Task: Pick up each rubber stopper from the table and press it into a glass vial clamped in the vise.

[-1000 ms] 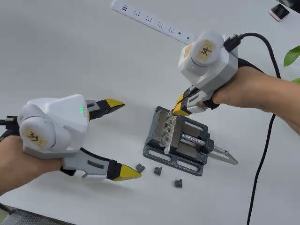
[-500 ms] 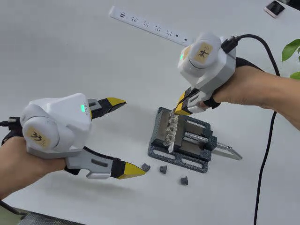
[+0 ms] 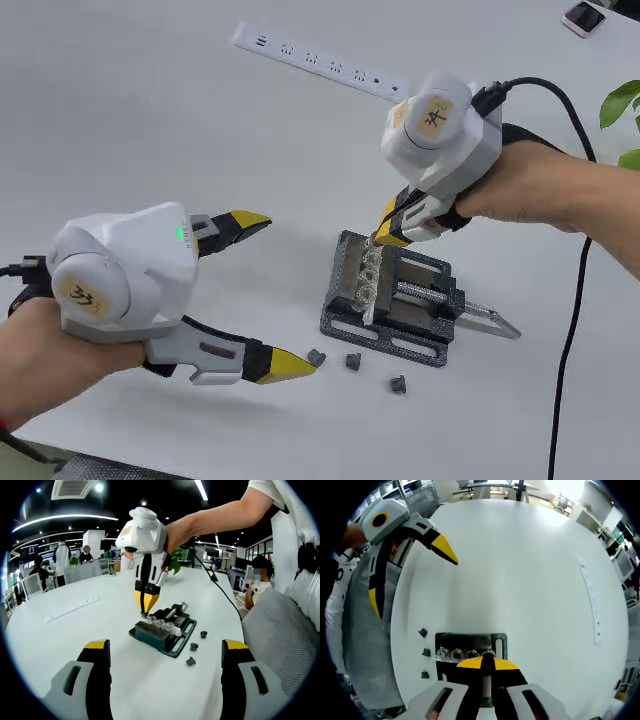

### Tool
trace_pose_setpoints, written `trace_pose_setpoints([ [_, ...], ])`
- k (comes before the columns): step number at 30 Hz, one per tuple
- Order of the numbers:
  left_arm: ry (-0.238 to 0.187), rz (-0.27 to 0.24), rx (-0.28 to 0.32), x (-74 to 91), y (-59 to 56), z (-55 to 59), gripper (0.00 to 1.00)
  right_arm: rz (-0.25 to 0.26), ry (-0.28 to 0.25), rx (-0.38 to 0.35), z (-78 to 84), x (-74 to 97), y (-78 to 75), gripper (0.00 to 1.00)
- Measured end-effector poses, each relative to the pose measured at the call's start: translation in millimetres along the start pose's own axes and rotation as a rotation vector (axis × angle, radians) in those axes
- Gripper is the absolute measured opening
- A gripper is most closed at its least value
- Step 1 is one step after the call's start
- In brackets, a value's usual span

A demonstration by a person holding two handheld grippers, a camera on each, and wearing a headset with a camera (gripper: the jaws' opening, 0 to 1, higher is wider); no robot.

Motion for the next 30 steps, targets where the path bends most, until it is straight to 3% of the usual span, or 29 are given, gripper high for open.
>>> trace_pose_setpoints([
  [13, 0.006, 0.006, -0.008, -1.1, -7.1, -3.1, 0.91, 0.054, -0.087, -0.06, 9.5, 15.8, 6.4, 0.1],
  [30, 0.03, 0.025, -0.034, -1.9, -19.8, -8.7, 0.91, 0.167, -0.233, -0.137, 22.9, 44.6, 35.2, 0.24],
])
Point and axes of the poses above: the centre of the closed fingertips' face, and the gripper's own axes: x roughly backward along the fingers, y roughly to its left, z roughly out of its underside, the point moved 10 cm from there along x, roughly backward along the fingers, and after that the axes turned 14 degrees about x, right-handed, at the moved point
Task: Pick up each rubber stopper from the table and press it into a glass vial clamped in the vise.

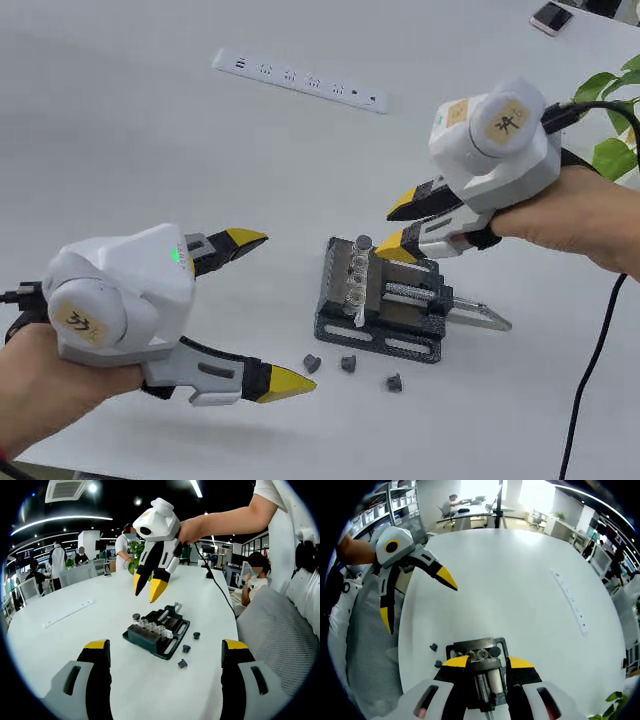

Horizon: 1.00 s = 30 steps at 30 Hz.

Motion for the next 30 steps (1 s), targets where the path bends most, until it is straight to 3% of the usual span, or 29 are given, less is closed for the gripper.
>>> trace_pose_setpoints([
  [14, 0.047, 0.023, -0.035, 2.8, -4.7, 1.1, 0.9, 0.114, -0.139, -0.119, 24.6, 28.4, 29.3, 0.33],
  [30, 0.079, 0.039, -0.064, 3.3, -15.5, -3.1, 0.9, 0.184, -0.277, -0.258, 62.5, 53.6, 78.3, 0.53],
])
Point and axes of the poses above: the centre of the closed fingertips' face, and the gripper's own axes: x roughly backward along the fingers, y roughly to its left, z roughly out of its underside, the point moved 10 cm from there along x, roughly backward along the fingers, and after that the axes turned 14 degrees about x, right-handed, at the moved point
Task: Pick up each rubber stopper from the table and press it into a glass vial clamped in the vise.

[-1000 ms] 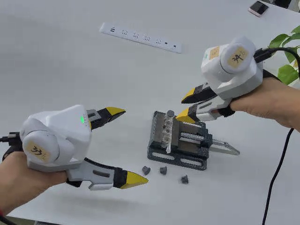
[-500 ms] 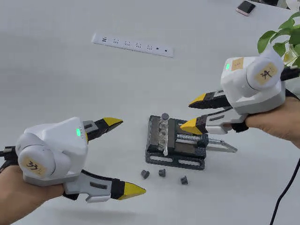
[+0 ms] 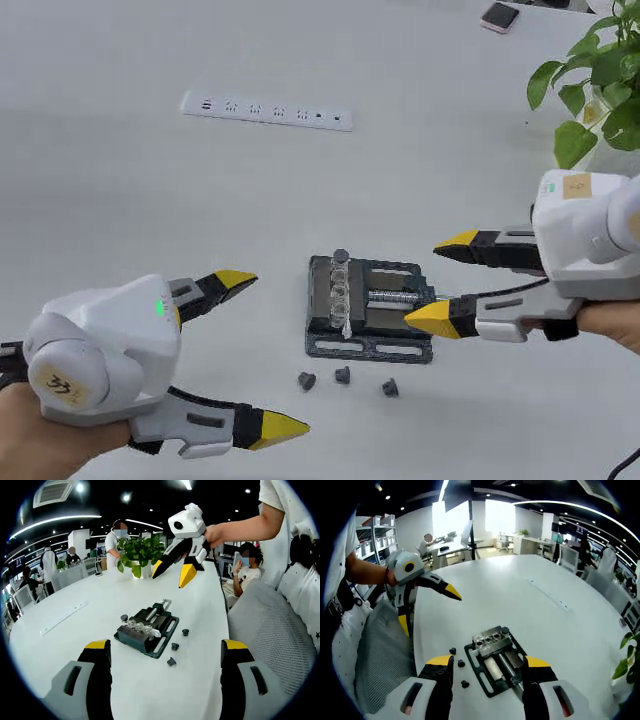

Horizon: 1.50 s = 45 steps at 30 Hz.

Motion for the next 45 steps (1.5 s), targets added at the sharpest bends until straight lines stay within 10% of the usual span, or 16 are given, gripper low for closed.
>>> trace_pose_setpoints([
  [28, 0.079, 0.009, -0.037, 2.4, -13.9, -7.2, 0.9, -0.049, -0.161, -0.009, 53.6, 11.3, 49.2, 0.72],
  [45, 0.106, 0.009, -0.036, 0.5, -18.1, -7.1, 0.9, -0.114, -0.146, 0.028, 78.8, -20.6, 56.9, 0.44],
])
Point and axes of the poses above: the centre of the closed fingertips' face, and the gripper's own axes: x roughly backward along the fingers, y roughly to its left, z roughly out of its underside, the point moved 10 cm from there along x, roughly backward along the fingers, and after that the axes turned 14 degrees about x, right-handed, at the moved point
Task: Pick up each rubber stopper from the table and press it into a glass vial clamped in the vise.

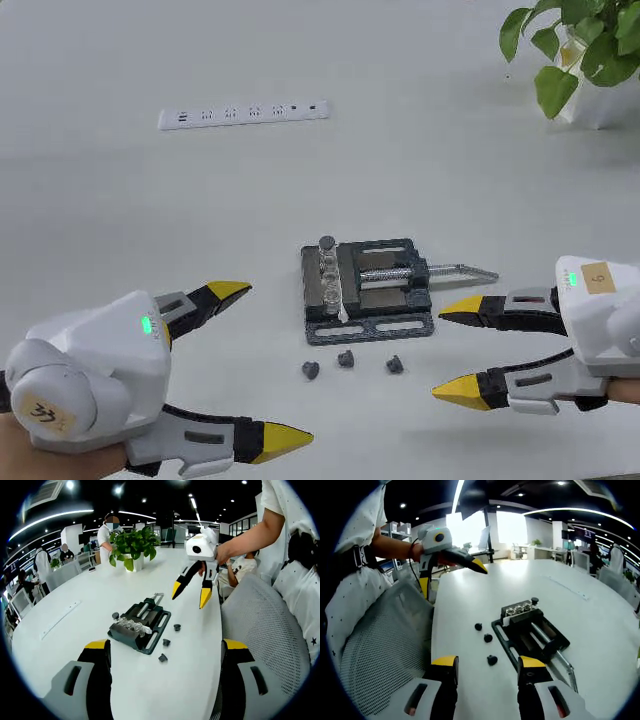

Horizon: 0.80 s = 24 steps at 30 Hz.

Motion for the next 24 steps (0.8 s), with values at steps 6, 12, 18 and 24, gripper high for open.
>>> trace_pose_setpoints([
  [6, 0.005, -0.005, 0.005, -0.2, -0.6, 0.7, 0.9, -0.043, 0.011, 0.033, 8.2, -14.3, -4.5, 0.31],
  [12, 0.01, -0.005, 0.01, -1.6, -1.8, 0.5, 0.9, -0.079, 0.029, 0.073, 13.7, -28.4, -8.3, 0.24],
  [18, 0.014, -0.005, 0.016, -3.6, -1.8, 0.6, 0.89, -0.121, 0.053, 0.103, 18.6, -40.7, -11.6, 0.21],
  [24, 0.018, -0.007, 0.022, -4.9, -1.2, 0.8, 0.89, -0.153, 0.077, 0.136, 23.5, -50.2, -14.7, 0.17],
])
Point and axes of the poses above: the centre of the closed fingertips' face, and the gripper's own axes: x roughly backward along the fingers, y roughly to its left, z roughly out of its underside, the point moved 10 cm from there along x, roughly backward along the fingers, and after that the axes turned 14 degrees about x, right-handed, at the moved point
